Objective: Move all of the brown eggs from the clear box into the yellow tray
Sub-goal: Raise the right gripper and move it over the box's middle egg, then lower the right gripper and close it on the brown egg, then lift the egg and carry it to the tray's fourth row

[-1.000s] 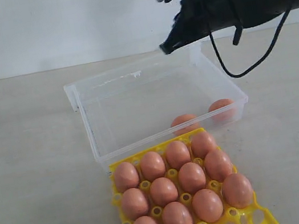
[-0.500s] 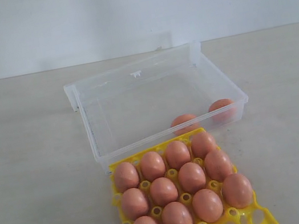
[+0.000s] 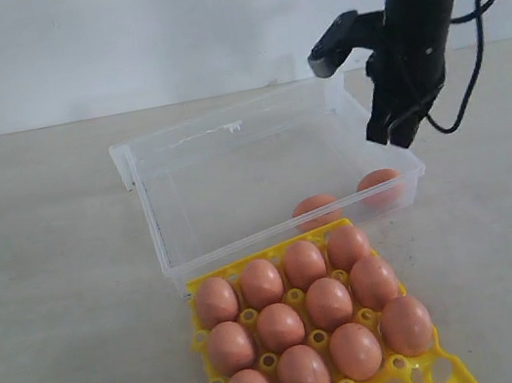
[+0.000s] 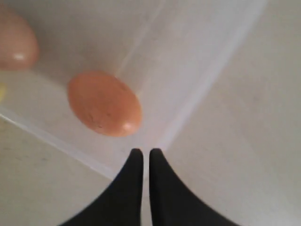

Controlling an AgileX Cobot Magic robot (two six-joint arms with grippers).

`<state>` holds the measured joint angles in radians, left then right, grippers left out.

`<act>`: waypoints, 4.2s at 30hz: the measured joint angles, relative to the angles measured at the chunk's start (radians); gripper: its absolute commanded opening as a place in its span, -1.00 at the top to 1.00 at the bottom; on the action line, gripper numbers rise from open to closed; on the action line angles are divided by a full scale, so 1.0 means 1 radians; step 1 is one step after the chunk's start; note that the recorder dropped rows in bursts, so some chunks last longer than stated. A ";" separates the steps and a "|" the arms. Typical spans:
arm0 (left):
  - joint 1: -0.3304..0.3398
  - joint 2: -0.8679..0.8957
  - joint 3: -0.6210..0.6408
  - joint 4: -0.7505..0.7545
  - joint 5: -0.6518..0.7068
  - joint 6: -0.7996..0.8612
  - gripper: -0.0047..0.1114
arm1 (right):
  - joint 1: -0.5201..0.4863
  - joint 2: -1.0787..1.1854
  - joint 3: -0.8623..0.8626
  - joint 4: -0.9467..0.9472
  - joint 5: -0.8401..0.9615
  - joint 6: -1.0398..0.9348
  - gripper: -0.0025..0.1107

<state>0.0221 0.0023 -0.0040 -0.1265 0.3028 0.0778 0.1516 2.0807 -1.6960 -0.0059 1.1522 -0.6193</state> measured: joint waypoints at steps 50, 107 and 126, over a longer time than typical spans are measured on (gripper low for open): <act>0.000 0.000 0.000 0.000 0.000 0.000 0.85 | 0.138 0.154 -0.087 0.224 -0.094 -0.505 -0.30; 0.000 0.000 0.000 0.000 0.000 0.000 0.85 | 0.073 -0.802 1.596 -0.339 -2.082 1.051 0.96; 0.000 0.000 0.000 0.000 0.000 0.000 0.85 | 0.336 -0.804 1.694 -0.350 -1.920 0.989 0.96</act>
<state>0.0221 0.0023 -0.0040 -0.1265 0.3028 0.0778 0.4878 1.2769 -0.0024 -0.3555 -0.7675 0.3700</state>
